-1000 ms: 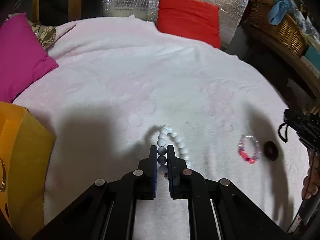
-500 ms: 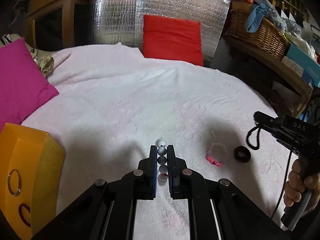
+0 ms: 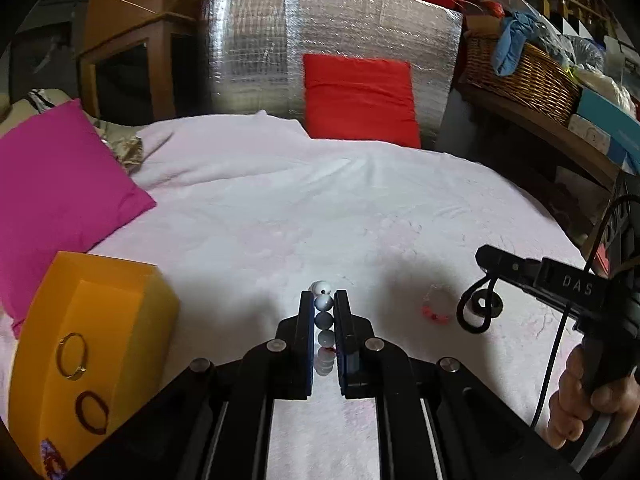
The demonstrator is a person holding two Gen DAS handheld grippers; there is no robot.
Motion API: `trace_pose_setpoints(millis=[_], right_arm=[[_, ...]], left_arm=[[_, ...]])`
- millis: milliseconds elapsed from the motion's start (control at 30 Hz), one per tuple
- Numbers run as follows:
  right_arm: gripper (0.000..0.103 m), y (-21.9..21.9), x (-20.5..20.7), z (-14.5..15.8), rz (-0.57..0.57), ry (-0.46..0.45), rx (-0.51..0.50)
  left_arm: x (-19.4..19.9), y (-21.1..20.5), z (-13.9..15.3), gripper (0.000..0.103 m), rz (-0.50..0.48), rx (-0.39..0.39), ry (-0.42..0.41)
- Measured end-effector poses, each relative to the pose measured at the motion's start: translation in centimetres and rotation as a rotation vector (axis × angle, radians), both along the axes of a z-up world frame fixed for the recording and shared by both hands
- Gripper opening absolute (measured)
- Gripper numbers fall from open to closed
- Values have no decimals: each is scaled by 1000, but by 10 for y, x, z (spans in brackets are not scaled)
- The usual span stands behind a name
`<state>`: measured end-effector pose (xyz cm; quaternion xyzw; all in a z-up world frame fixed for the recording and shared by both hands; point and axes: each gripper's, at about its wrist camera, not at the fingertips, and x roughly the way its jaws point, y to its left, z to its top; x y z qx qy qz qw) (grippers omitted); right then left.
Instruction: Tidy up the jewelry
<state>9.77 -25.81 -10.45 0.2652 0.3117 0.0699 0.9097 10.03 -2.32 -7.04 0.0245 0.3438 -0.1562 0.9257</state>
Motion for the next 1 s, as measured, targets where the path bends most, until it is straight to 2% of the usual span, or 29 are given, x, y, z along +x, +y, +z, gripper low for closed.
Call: trace_pose_setpoints(millis=[300, 467, 633, 767, 1000], right_arm=[[19, 32, -15, 8, 54, -20, -36], [19, 56, -17, 17, 82, -60, -35], [19, 80, -12, 13, 116, -61, -53], [19, 92, -1, -1, 134, -15, -72], [19, 73, 24, -36, 82, 162, -132]], left_arm=[[-12, 23, 14, 9, 61, -7, -39], [-16, 35, 20, 9, 84, -2, -60], [-13, 46, 17, 9, 105, -2, -54], [-2, 47, 0, 9, 98, 11, 1], [26, 31, -52, 10, 45, 37, 201]])
